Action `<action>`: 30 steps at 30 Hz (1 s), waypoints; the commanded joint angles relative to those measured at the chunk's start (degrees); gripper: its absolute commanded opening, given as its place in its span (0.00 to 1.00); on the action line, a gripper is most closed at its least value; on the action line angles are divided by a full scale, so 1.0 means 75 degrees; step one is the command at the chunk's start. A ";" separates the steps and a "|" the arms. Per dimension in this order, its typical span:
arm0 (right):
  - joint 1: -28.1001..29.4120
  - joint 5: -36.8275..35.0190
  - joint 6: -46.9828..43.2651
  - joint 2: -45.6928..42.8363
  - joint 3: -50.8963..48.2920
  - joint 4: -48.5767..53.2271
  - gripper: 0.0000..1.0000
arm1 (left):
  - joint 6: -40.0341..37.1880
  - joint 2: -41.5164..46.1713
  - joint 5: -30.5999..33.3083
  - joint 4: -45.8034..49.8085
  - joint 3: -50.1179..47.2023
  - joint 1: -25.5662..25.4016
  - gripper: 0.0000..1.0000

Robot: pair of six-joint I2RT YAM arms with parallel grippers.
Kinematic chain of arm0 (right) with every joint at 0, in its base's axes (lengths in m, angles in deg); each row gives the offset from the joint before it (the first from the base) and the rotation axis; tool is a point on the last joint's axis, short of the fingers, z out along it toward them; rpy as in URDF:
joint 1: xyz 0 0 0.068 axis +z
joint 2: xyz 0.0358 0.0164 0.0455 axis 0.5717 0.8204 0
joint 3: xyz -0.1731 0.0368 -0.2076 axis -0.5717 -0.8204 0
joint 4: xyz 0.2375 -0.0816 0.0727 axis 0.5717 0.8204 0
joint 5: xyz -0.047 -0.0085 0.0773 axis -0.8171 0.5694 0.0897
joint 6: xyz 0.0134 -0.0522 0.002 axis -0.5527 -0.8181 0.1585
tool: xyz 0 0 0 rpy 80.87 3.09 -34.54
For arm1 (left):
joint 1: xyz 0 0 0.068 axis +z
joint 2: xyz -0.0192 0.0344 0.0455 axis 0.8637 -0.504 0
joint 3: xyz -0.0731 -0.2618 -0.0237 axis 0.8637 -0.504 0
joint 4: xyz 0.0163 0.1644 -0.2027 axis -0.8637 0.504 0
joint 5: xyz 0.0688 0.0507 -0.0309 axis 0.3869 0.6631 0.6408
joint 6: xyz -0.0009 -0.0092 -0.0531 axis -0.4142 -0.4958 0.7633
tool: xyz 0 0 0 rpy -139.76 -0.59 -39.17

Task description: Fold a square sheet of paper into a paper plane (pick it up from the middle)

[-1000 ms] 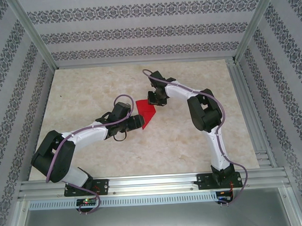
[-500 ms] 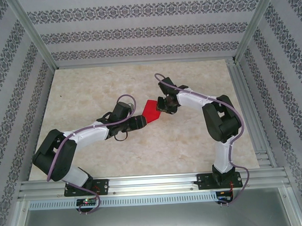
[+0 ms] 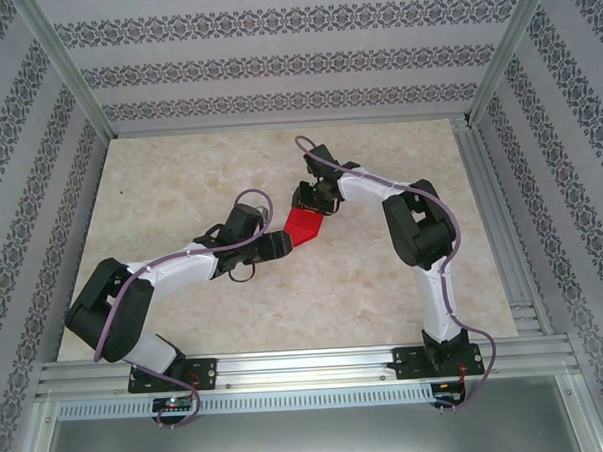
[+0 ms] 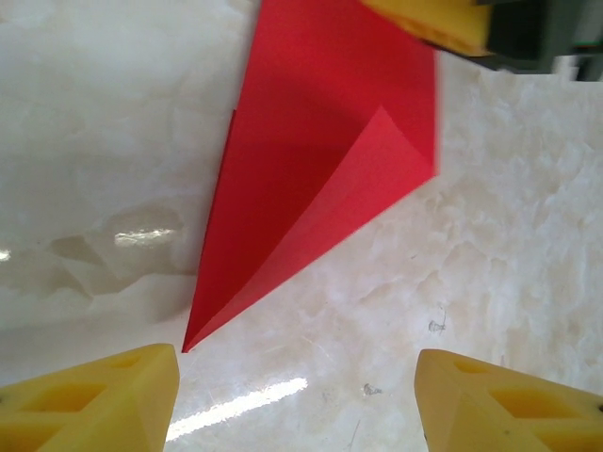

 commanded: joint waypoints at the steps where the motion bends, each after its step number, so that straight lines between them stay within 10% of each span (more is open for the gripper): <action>1: -0.0091 -0.0080 -0.0207 0.0157 0.0191 0.0311 0.36 | -0.0500 -0.0013 -0.0379 -0.0591 0.0100 -0.0189 0.65; 17: -0.0187 -0.0110 0.0452 -0.1712 -0.2276 -0.0217 0.38 | -0.2134 -0.0201 -0.0114 -0.0441 0.0557 -0.0908 0.66; 30: -0.1073 0.0555 0.0518 -0.3598 -0.4139 -0.1736 0.64 | -0.2148 -0.1315 0.0127 -0.0410 0.1596 -0.0563 0.55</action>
